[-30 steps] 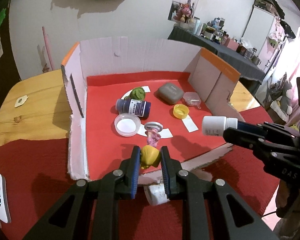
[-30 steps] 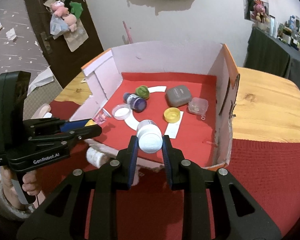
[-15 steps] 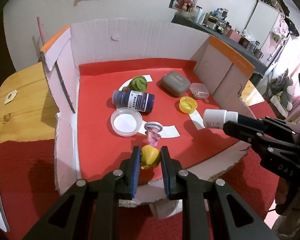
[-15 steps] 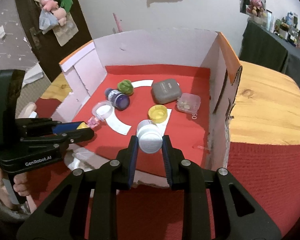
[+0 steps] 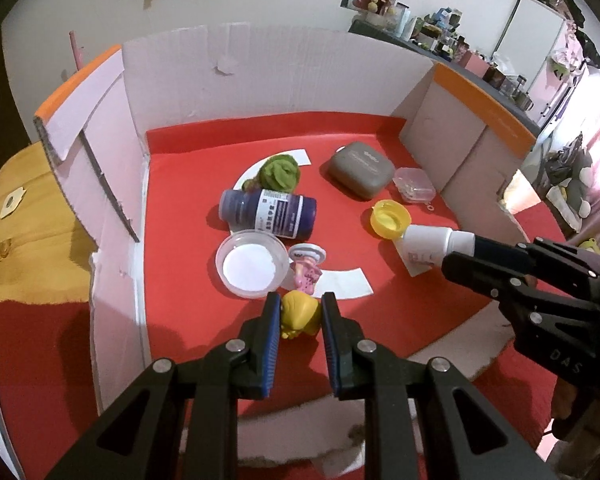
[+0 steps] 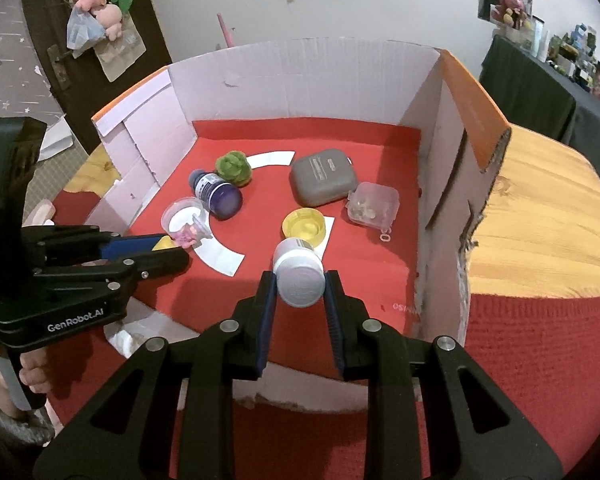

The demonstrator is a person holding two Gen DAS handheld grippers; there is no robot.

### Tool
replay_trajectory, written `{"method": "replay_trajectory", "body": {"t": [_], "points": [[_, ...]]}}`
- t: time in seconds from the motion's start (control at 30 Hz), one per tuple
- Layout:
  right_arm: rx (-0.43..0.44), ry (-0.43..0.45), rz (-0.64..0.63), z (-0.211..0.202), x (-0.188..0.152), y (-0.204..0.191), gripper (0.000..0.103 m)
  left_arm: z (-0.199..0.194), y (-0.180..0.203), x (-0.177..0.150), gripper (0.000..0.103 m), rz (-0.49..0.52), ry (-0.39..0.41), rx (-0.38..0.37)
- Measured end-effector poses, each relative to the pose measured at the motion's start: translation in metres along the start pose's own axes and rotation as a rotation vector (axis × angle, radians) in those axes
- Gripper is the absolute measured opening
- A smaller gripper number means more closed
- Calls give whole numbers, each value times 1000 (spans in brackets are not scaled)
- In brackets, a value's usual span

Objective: Organize objects
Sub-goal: 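Carry the yellow figurine and white bottle over into the cardboard box, then lower the figurine and white bottle onto the box floor and open both grippers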

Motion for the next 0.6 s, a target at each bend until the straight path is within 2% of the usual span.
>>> {"method": "replay_trajectory", "body": {"t": [0.6], "points": [[-10,-16,7,20,9,7,23,13,-12,20,21,-23,0,17]]}}
Point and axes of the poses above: each gripper's, at about its wrist camera, not at the fingertips, and z roughly the way its jaws point, y to its right, x to its top, the point moved 9 cm from there along z, roughly the way its jaws point, and after that the axes turned 6 degrees about -z, right-handed, at the moved point
